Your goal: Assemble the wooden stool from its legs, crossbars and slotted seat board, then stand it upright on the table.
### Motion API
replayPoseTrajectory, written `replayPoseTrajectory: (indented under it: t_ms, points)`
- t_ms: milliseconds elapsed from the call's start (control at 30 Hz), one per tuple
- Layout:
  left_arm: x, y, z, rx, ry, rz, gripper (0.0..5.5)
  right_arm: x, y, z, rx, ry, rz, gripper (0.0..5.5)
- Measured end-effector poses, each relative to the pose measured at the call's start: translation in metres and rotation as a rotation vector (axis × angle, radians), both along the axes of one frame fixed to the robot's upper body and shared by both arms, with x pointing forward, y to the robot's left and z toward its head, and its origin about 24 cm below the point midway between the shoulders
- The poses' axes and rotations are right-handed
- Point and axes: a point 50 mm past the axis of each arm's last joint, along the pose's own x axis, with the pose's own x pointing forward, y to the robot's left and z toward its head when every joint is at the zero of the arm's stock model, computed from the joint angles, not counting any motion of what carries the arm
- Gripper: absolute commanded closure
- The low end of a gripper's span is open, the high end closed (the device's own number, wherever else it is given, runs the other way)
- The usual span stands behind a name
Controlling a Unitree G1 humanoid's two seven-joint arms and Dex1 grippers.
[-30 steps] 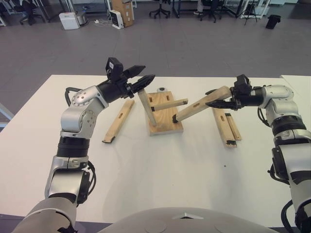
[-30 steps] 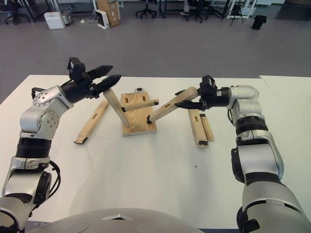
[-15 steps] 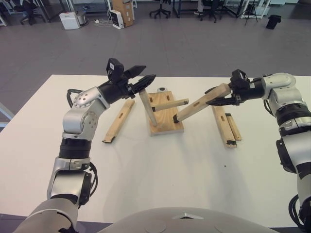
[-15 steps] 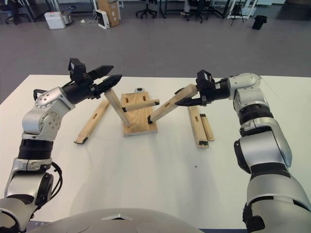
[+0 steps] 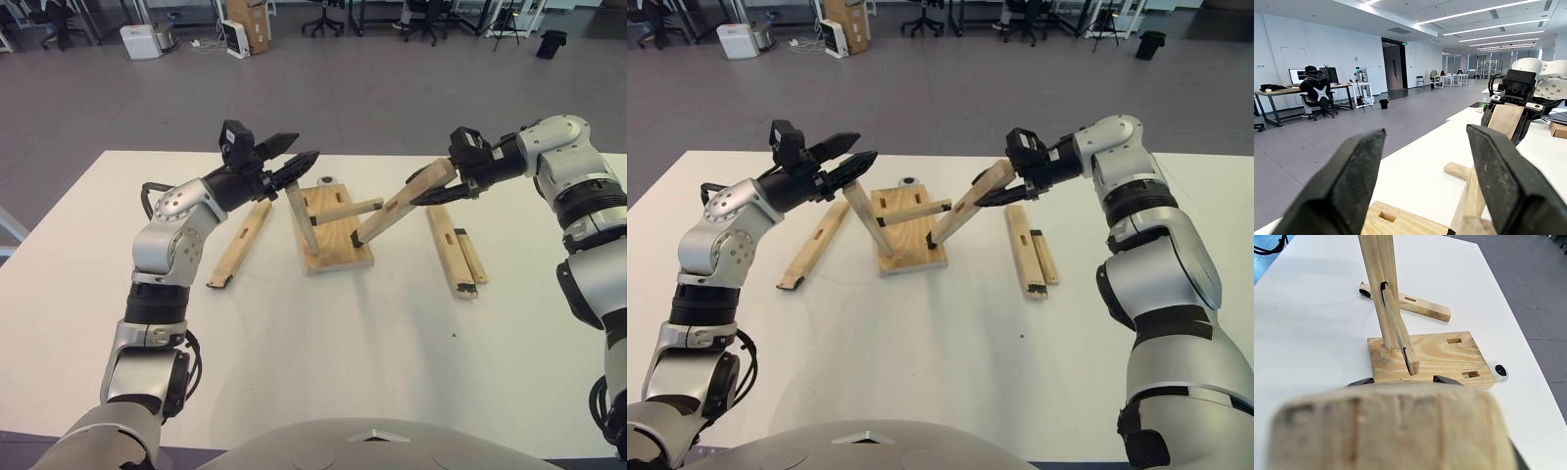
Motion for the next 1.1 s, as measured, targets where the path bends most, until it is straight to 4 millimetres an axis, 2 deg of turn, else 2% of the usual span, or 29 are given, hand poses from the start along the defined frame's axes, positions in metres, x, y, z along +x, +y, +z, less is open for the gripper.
replayPoseTrajectory:
  t_ms: [367, 633, 933, 1100]
  points:
    - [-0.003, -0.004, -0.004, -0.024, 0.006, 0.008, 2.47, 0.004, 0.004, 0.007, -0.065, 0.005, 0.008, 3.45]
    - [-0.003, -0.003, -0.004, -0.023, 0.006, 0.015, 2.47, 0.004, 0.014, 0.01, -0.125, -0.017, 0.07, 3.45]
    - [0.0, -0.002, -0.001, -0.018, 0.003, -0.003, 2.47, 0.0, 0.017, 0.007, -0.094, -0.005, 0.09, 3.45]
    - [0.002, 0.002, 0.001, 0.004, 0.001, -0.015, 2.47, -0.001, 0.02, 0.0, 0.008, 0.072, 0.051, 3.45]
